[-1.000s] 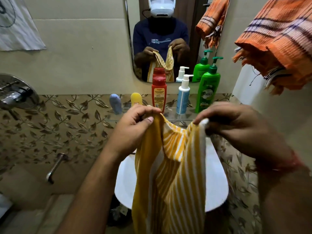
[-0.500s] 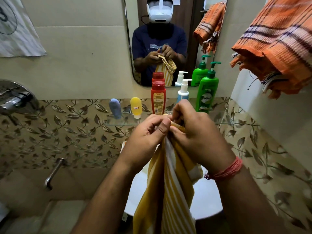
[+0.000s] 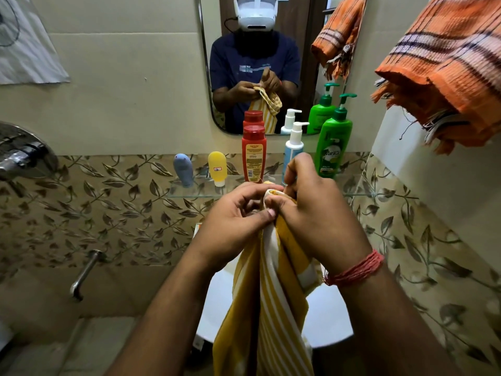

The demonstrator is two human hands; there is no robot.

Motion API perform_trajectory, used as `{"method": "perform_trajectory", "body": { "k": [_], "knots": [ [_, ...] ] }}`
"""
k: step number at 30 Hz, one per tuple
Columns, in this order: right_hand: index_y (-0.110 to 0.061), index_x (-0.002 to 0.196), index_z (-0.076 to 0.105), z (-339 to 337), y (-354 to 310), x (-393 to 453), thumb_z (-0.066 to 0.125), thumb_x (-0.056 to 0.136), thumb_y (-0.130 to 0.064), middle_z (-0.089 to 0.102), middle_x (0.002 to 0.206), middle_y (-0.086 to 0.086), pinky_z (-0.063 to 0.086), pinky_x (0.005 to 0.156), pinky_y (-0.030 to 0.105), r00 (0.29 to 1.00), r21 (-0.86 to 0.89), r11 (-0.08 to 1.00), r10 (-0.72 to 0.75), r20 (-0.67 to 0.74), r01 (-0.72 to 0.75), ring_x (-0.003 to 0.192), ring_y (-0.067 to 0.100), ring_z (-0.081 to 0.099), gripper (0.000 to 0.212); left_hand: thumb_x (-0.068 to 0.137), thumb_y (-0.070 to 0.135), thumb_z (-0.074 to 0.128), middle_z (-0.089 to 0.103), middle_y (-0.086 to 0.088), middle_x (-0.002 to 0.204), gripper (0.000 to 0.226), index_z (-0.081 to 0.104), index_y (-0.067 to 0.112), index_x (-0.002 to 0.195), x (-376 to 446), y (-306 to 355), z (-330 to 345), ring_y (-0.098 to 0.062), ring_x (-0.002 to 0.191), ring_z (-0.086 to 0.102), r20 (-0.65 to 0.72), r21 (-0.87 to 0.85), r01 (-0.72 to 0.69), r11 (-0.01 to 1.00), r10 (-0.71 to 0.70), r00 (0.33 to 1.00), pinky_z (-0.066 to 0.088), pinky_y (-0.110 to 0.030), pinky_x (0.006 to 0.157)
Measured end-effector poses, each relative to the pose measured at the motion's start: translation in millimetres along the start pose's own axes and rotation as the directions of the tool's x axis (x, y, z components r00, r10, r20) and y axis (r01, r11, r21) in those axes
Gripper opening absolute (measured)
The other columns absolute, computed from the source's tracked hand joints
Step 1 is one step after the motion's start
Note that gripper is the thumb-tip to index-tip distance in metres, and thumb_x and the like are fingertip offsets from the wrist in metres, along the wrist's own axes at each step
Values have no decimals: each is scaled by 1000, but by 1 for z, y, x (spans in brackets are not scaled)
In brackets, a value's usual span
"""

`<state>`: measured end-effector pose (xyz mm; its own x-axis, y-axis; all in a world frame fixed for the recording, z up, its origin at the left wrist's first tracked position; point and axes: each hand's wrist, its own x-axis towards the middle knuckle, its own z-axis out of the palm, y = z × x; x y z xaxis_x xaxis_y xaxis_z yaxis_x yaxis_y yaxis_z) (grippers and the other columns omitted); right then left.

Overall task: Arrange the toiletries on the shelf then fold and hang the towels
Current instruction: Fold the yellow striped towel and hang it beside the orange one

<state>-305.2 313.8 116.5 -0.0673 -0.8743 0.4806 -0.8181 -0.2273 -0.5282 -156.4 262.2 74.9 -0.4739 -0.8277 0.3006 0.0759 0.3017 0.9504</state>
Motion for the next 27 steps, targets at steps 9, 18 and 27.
{"method": "perform_trajectory", "body": {
  "k": [9, 18, 27],
  "knots": [
    [-18, 118, 32, -28, -15, 3, 58, 95, -19, 48, 80, -7, 39, 52, 20, 998, -247, 969, 34, 54, -20, 71, 15, 53, 34, 97, -6, 52, 65, -9, 124, 38, 61, 8, 132, 24, -3, 22, -22, 118, 62, 81, -6, 17, 1000, -16, 997, 52, -43, 99],
    [-15, 129, 35, -54, -4, -6, 54, 97, -22, 42, 76, -11, 25, 50, 17, 967, -271, 933, 253, 19, -238, 64, -4, 37, 38, 97, -6, 53, 67, -15, 122, 36, 59, 1, 132, 40, -2, 59, -26, 116, 65, 186, -69, 49, 996, -35, 982, 54, -42, 99],
    [-16, 121, 37, -70, -18, -50, 55, 94, -15, 46, 75, -6, 30, 50, 19, 888, -390, 800, 437, -141, -456, 65, 11, 44, 33, 97, -8, 51, 71, -3, 106, 29, 64, 2, 121, 22, 4, 100, -13, 101, 67, 402, -210, 84, 974, 8, 916, 55, -29, 85]
  ]
}}
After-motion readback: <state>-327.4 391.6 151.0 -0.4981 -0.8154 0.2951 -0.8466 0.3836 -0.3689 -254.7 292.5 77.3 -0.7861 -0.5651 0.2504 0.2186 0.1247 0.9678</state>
